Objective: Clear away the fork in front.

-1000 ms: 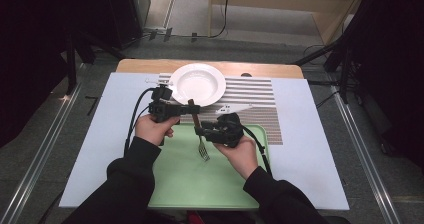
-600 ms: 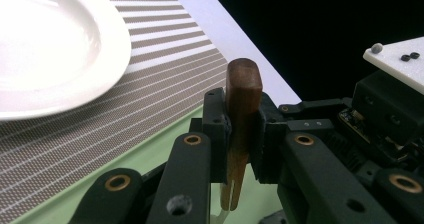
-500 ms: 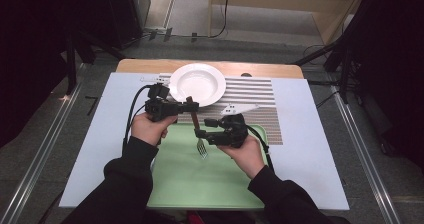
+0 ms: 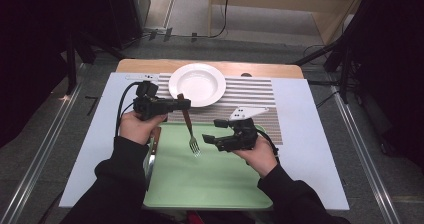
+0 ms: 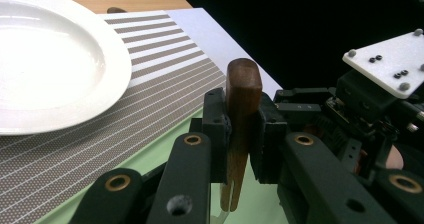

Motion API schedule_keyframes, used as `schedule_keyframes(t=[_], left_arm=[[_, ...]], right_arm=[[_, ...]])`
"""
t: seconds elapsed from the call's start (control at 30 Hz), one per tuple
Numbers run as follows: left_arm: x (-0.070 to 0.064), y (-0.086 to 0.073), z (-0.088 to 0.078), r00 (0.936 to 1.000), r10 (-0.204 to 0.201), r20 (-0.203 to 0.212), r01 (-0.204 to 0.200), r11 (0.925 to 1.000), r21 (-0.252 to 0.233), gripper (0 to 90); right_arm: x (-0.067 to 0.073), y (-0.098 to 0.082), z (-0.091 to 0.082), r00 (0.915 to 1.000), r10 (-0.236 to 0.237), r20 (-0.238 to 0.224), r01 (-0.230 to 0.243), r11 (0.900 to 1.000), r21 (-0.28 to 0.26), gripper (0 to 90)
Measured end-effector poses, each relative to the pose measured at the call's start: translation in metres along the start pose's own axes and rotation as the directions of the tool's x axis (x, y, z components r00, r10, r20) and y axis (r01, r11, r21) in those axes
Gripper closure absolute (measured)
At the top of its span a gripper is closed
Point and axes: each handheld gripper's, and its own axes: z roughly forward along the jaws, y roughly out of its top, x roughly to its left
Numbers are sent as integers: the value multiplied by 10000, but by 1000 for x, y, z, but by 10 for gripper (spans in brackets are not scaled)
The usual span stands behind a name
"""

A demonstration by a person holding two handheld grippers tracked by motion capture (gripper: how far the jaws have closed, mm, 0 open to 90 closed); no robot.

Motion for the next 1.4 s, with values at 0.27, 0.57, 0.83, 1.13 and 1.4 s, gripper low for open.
schedule_keyframes(t=[0.27, 0.57, 0.83, 1.13, 1.4], left_arm=[[0, 0, -3, 9997, 168, 201, -177, 9990, 412, 786], [-2, -4, -13, 9986, 462, 261, -478, 9968, 643, 787], [-2, -8, -24, 9980, 545, 333, -569, 9957, 731, 786], [2, -14, -35, 9982, 433, 419, -460, 9968, 654, 786], [0, -18, -43, 9970, 691, 351, -717, 9943, 794, 786]], right_arm=[[-5, -10, -10, 9999, 4, -118, -5, 10000, -66, 269], [-12, -21, -27, 9998, 211, 61, -212, 9998, 37, 269], [-13, -31, -43, 9991, 344, 267, -345, 9994, 49, 269], [-15, -42, -53, 9979, 411, 499, -418, 9990, 130, 269], [-16, -54, -67, 9958, 583, 711, -575, 9983, -126, 268]])
